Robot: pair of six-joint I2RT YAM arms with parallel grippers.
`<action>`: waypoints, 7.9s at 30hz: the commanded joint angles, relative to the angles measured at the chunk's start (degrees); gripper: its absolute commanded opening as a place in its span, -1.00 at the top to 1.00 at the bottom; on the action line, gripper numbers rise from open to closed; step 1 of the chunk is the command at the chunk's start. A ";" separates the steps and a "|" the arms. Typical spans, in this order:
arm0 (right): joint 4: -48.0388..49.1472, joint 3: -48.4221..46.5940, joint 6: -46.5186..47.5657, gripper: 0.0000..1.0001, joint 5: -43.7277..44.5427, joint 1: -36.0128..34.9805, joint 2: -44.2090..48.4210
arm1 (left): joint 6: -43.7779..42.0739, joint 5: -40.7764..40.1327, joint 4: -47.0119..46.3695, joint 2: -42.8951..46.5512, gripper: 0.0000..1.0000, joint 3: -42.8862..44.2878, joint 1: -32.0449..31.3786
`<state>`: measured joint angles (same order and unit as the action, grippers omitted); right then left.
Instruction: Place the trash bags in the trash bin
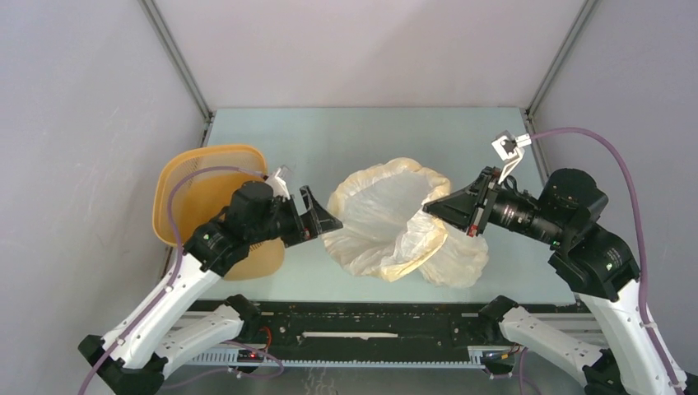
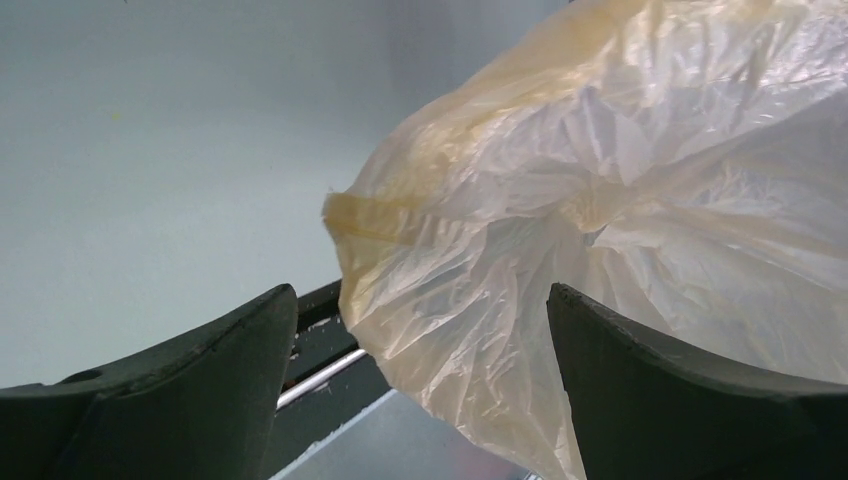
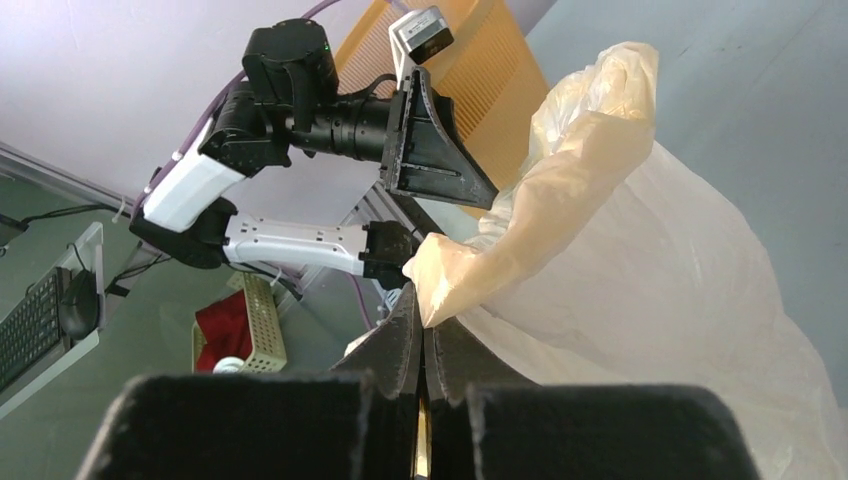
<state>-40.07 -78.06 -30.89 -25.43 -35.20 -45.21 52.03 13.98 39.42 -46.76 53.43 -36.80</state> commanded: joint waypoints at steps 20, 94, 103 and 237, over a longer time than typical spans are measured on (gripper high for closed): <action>3.24 -7.03 2.69 1.00 -17.09 15.32 -5.41 | 1.21 16.96 -18.70 -12.17 -0.34 8.40 10.34; 20.15 -14.73 -2.46 1.00 -30.98 27.11 -25.68 | -8.20 14.96 -12.86 -33.10 0.43 34.61 22.38; 1.32 -7.83 -2.94 1.00 -7.08 27.19 -24.77 | -16.23 -0.87 -8.30 -34.04 1.00 35.56 18.62; -7.30 1.99 5.39 1.00 9.51 8.23 -23.75 | -17.51 -4.50 -9.80 -17.33 0.99 30.93 11.92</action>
<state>-46.00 -69.84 -25.45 -15.68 -25.23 -75.90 33.67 6.39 35.90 -71.20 81.10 -24.77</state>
